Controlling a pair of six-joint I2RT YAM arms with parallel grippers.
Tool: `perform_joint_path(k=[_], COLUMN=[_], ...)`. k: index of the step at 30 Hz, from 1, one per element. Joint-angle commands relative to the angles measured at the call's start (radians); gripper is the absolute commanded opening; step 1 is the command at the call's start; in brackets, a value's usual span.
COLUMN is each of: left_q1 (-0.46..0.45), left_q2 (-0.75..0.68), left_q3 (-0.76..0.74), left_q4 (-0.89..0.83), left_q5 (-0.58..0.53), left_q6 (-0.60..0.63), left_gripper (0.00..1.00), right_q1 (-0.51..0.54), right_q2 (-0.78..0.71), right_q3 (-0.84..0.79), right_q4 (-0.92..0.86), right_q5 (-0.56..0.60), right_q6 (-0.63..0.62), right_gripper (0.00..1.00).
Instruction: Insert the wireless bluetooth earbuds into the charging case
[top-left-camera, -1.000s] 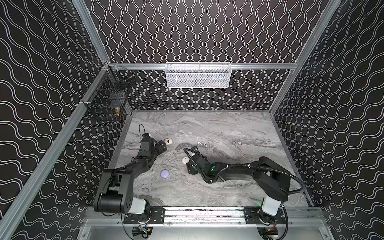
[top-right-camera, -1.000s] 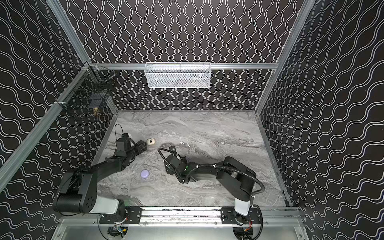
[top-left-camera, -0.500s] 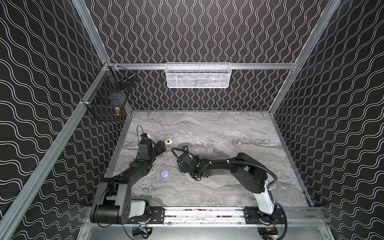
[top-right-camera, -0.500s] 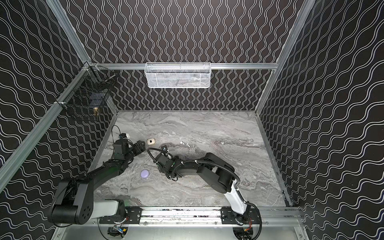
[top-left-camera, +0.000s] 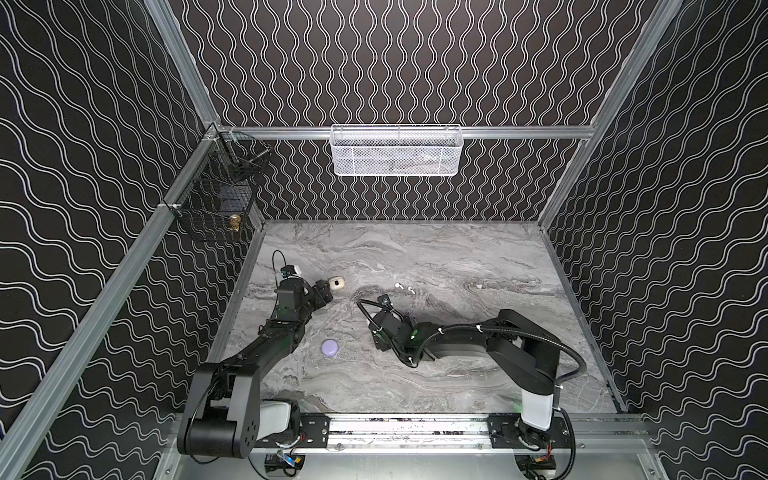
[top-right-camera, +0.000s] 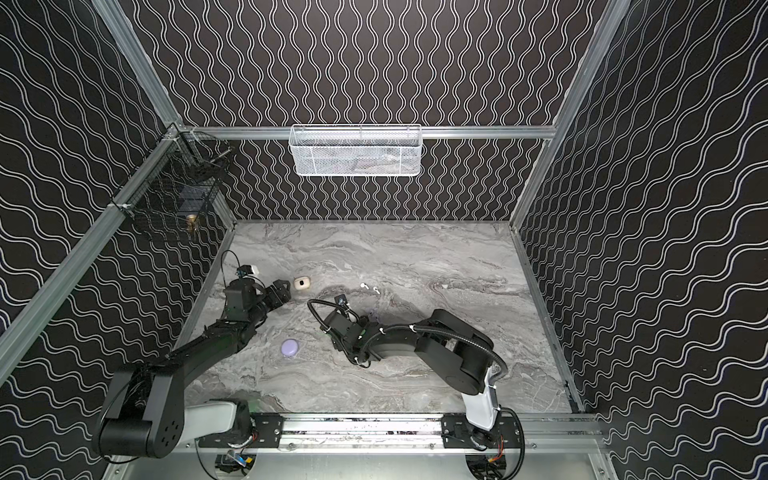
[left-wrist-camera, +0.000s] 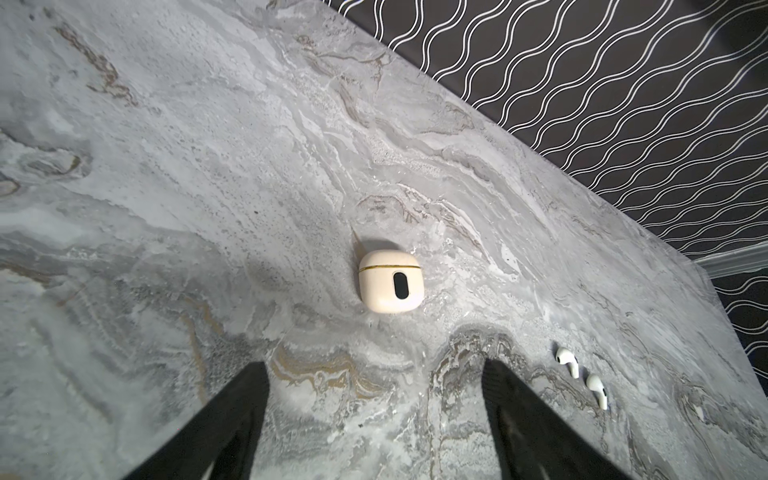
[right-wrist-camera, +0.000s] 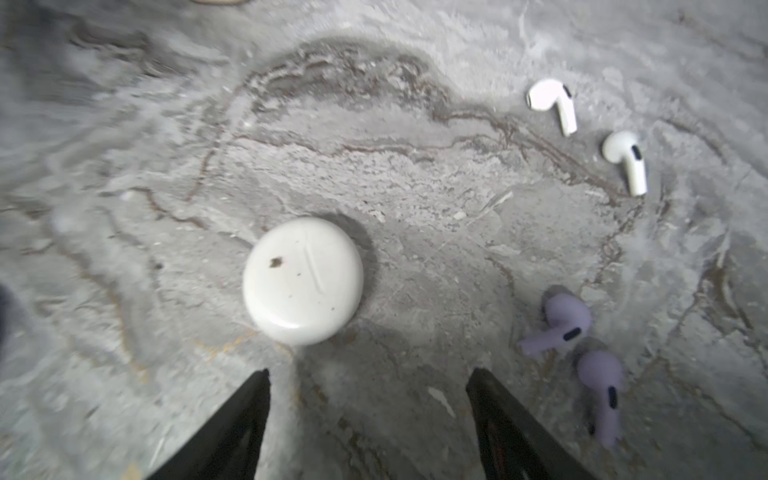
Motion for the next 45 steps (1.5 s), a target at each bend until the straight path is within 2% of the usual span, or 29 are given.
perform_joint_path(k=[1,6,14,17,22,30,45], left_q1=[-0.003,-0.009,-0.019,-0.024,-0.028,-0.047,-0.078], left_q2=[-0.020,-0.033,-0.036,-0.038,-0.045,-0.118,-0.187], left_q3=[-0.007,-0.015,-0.013,-0.014,-0.015,-0.004,-0.007], left_q4=[0.009,0.021,0.022,0.027,0.017,-0.029,-0.068], left_q5=[-0.012,-0.008,-0.006,-0.007,-0.003,-0.006,-0.054], left_q6=[0.033,0.036,0.035,0.036,0.035,0.048,0.080], left_gripper=[0.84,0.81,0.81,0.81,0.81,0.81,0.80], right_q1=[0.000,-0.002,-0.002,-0.001,-0.007,-0.021,-0.025], right_q2=[-0.077,-0.121,0.043,0.062,0.022,-0.124,-0.267], right_q3=[-0.051,-0.123,0.061,0.053,-0.019,-0.189,-0.375], right_q4=[0.138,0.258,0.125,0.173,0.260,0.437,0.582], right_q5=[-0.034,-0.076,-0.048,-0.082,-0.088,-0.172,-0.257], right_q6=[-0.077,-0.159,-0.104,-0.141,-0.219,-0.317,-0.378], right_gripper=[0.80,0.86,0.87,0.86,0.88,0.94,0.99])
